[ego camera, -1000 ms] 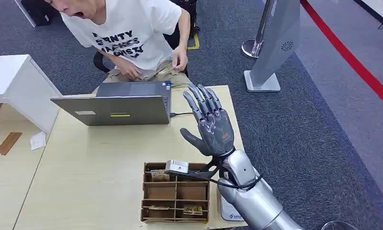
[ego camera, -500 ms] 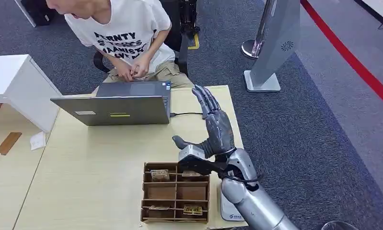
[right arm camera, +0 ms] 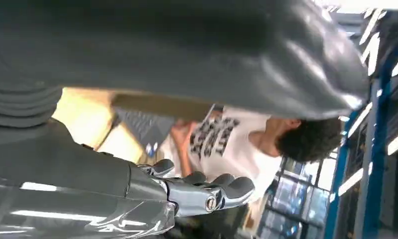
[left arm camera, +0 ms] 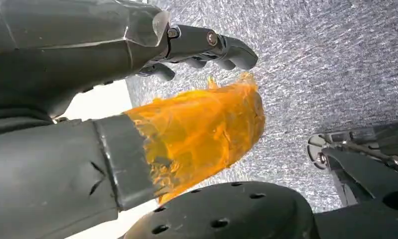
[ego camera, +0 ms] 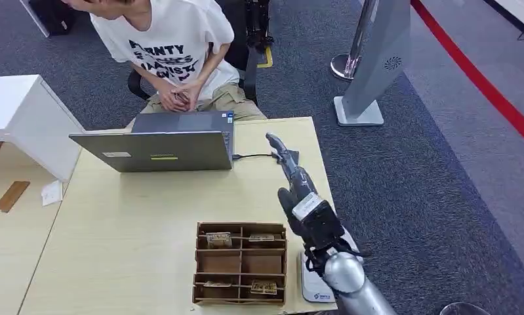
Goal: Pass the card to the sensor for recognition and then transmit it.
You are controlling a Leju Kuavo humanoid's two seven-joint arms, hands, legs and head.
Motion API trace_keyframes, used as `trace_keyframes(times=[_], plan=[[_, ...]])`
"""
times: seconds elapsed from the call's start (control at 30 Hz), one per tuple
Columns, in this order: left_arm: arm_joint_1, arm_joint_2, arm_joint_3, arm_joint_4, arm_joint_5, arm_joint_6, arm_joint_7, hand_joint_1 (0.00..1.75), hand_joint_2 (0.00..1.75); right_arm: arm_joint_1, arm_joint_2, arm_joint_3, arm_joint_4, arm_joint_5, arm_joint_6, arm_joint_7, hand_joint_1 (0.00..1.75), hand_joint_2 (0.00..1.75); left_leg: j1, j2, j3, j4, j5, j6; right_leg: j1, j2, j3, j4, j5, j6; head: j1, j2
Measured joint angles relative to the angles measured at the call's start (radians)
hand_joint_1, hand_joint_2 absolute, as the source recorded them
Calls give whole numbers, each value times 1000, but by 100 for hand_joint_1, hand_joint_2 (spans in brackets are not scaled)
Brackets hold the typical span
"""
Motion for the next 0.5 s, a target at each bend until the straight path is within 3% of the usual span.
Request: trace_keyframes(times=[0.13,0.23,0.3,0.43,0.5], plan=[[3,3,8,0,6,3,-3,0,0,32,-12,-8,-38,-150,100,19,0,0,0,0,0,0,0,0,0,0,0,0,0,0,0,0],[4,6,10,0,9,4,-8,0,0,48,-37,-8,-53,-263,214,36,0,0,0,0,0,0,0,0,0,0,0,0,0,0,0,0],[4,8,12,0,9,4,-10,0,0,56,-51,-8,-57,-290,251,36,0,0,0,0,0,0,0,0,0,0,0,0,0,0,0,0],[4,12,15,0,6,1,-16,0,0,59,-88,2,-59,-361,393,29,0,0,0,0,0,0,0,0,0,0,0,0,0,0,0,0],[4,14,16,0,5,0,-18,0,0,63,-103,9,-59,-369,421,24,0,0,0,0,0,0,0,0,0,0,0,0,0,0,0,0]])
